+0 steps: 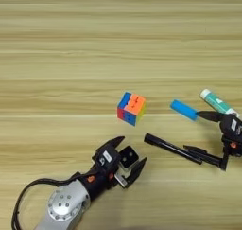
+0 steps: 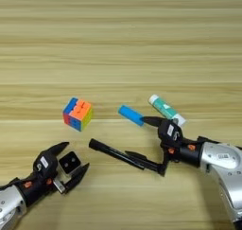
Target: Move the objects on the table
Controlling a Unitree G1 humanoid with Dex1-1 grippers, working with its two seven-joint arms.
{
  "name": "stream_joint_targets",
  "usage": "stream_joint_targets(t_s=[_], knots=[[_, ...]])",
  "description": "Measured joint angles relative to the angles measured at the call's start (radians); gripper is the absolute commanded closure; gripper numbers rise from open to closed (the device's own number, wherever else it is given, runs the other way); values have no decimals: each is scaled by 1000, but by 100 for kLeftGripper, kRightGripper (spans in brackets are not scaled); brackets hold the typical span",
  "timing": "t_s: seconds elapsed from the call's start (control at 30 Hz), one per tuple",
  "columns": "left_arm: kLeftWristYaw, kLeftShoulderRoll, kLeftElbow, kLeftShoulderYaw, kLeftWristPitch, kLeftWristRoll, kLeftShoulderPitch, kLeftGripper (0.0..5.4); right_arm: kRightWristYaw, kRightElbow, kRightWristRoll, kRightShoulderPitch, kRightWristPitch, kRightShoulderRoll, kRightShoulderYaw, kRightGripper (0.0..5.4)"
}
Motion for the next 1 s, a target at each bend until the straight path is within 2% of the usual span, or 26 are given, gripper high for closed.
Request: stream_joint_targets(t_s=[0.1,0.23,0.3,0.43,0.93,1.0], knots=[[-2,8,-14,0,16,1,10,184,0,0,0,-1,0,0,0,0],[-17,47,-47,9,25,1,33,224,-1,0,0,-1,0,0,0,0],[-20,53,-53,16,33,1,35,264,-1,0,0,-1,0,3,0,0],[-22,65,-60,20,37,1,37,297,-2,0,0,-1,0,5,0,0],[-21,74,-70,24,41,1,44,300,-21,0,0,-7,0,9,0,0],[10,53,-48,53,42,0,22,300,-21,0,0,-8,0,11,0,0]])
